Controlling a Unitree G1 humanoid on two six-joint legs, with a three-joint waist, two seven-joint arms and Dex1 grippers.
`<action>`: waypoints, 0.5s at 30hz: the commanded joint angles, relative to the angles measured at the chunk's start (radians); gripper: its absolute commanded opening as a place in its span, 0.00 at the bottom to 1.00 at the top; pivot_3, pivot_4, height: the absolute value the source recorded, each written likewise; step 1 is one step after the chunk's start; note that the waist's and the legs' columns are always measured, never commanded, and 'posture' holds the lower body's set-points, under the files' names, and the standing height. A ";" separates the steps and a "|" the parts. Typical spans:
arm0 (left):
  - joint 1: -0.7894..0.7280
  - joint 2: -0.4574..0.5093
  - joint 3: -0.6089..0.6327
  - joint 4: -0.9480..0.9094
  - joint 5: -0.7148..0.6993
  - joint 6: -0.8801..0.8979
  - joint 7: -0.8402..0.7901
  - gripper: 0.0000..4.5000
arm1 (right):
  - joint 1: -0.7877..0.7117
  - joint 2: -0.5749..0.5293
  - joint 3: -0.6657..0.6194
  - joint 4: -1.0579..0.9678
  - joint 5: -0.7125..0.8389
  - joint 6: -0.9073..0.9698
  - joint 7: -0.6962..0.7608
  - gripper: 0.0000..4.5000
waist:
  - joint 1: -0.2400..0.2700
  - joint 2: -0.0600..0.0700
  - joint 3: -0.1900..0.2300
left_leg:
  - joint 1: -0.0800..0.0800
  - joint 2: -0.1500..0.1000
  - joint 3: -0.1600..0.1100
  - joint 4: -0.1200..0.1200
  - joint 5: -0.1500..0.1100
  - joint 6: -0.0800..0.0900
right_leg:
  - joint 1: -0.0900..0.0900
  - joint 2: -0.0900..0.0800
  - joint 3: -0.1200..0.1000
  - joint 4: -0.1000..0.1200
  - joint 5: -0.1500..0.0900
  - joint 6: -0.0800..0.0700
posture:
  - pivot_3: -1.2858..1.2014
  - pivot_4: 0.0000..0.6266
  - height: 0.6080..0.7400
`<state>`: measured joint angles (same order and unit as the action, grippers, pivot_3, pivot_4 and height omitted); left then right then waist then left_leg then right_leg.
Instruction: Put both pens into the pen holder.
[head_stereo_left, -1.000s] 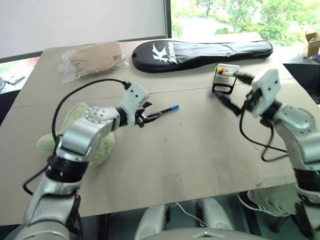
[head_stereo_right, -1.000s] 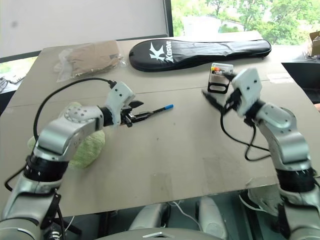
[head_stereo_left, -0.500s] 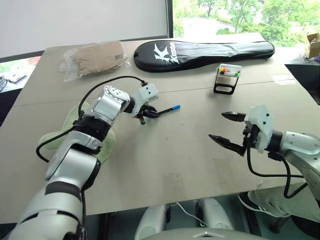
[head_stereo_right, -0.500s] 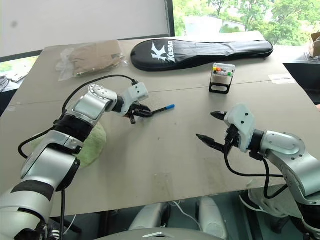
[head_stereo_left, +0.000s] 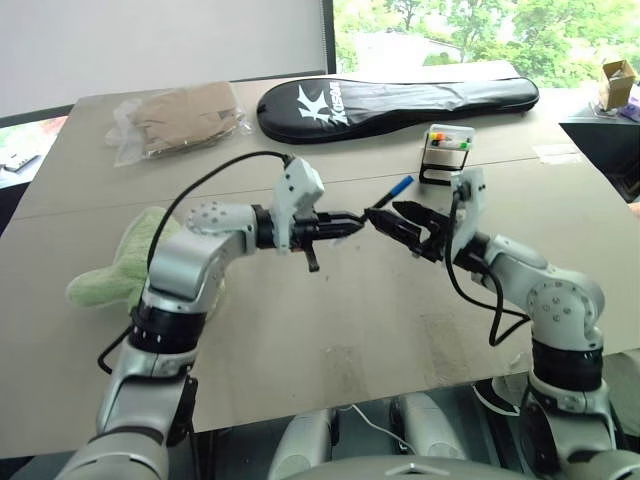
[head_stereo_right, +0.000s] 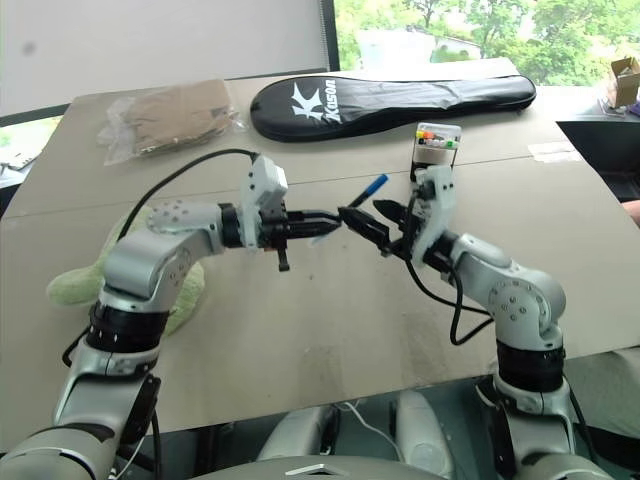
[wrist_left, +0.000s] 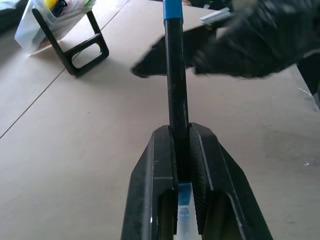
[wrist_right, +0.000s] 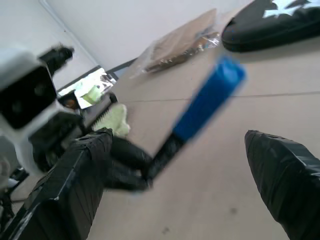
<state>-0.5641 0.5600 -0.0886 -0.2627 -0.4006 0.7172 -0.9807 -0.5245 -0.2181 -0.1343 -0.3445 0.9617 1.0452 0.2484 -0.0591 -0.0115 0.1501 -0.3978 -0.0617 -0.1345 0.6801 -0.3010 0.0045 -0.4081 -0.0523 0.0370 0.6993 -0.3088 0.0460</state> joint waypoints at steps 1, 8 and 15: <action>0.028 0.004 0.013 -0.090 -0.039 0.009 0.024 0.01 | -0.049 0.010 -0.044 0.012 0.066 0.027 -0.047 1.00 | 0.002 0.000 0.000 | 0.000 -0.001 0.000 0.000 0.000 0.000 | 0.000 0.000 0.000 0.000 0.000 0.000 | 0.52 0.24 1.00; 0.060 0.026 0.019 -0.102 -0.047 -0.008 0.037 0.00 | -0.083 -0.019 -0.065 0.028 0.135 0.074 -0.064 0.64 | -0.008 0.000 0.000 | 0.000 -0.001 0.000 0.000 0.000 0.000 | 0.000 0.000 0.000 0.001 0.000 0.000 | 0.52 0.24 1.00; 0.051 0.013 0.012 -0.075 -0.041 -0.054 0.056 0.00 | -0.066 -0.060 -0.074 0.009 0.185 0.088 -0.082 0.02 | -0.011 0.000 0.000 | 0.000 -0.001 0.000 0.000 0.000 0.000 | 0.000 0.000 0.000 0.001 0.000 0.000 | 0.52 0.24 1.00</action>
<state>-0.5001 0.5765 -0.0989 -0.3226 -0.4330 0.6929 -0.9327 -0.5897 -0.2673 -0.1825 -0.3126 1.1347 1.1349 0.1856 -0.0697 -0.0112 0.1499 -0.3975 -0.0629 -0.1340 0.6805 -0.3010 0.0046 -0.4079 -0.0527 0.0372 0.7002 -0.3088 0.0461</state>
